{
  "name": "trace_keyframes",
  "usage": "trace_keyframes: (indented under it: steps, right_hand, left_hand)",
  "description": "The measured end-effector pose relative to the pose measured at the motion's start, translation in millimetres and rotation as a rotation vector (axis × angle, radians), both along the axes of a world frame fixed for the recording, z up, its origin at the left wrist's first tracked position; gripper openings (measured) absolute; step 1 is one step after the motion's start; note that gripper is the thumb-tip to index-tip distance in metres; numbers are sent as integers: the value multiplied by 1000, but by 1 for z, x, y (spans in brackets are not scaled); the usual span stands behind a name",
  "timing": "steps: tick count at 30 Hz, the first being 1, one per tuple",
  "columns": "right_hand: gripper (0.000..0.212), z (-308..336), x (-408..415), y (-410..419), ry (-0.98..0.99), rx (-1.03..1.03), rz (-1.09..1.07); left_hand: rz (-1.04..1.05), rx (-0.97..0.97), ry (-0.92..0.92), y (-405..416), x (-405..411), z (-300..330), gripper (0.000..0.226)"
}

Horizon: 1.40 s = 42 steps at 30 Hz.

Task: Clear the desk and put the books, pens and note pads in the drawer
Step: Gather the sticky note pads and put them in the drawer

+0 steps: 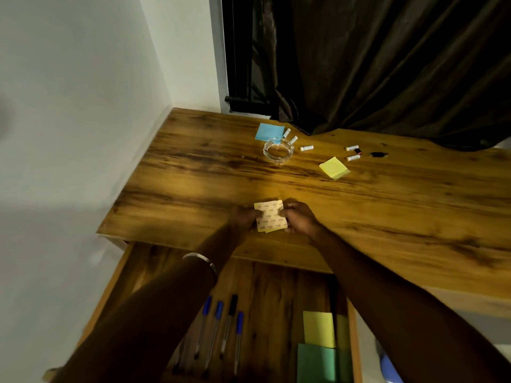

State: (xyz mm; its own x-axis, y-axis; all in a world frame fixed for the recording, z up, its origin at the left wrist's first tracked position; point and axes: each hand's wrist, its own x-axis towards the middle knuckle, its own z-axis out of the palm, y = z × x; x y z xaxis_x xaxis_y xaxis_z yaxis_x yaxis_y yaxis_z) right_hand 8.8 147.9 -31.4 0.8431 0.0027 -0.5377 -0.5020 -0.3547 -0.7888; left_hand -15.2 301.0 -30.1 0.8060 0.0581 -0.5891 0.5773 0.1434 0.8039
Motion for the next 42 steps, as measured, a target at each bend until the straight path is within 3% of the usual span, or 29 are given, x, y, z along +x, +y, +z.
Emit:
trace_keyframes:
  steps: [6,13,17,20,26,31,35,42]
  right_hand:
    - [16,6,-48,-30,54,86,69]
    - [15,9,-94,-52,113,177,63]
    - [16,-2,-112,-69,249,169,229]
    - [17,-11,-125,-78,299,110,327]
    - [22,-47,-153,-74,220,-115,508]
    - [30,-78,-180,-61,2,-300,708]
    - [28,-99,-198,-55,-127,-410,715]
    - [27,-109,-207,-52,-159,-446,771]
  left_hand:
    - [-58,-71,10,-13,-46,-10,9]
    - [-124,-199,25,-29,-96,-25,21]
    - [-157,-243,38,-30,-126,-26,23]
    - [-272,-188,106,-26,-149,-37,18]
    - [-389,-29,277,-20,-184,-73,7]
    - [-376,181,309,-26,-209,-102,17]
    - [-345,234,321,-28,-229,-112,18]
    - [-444,402,244,-23,-243,-119,21]
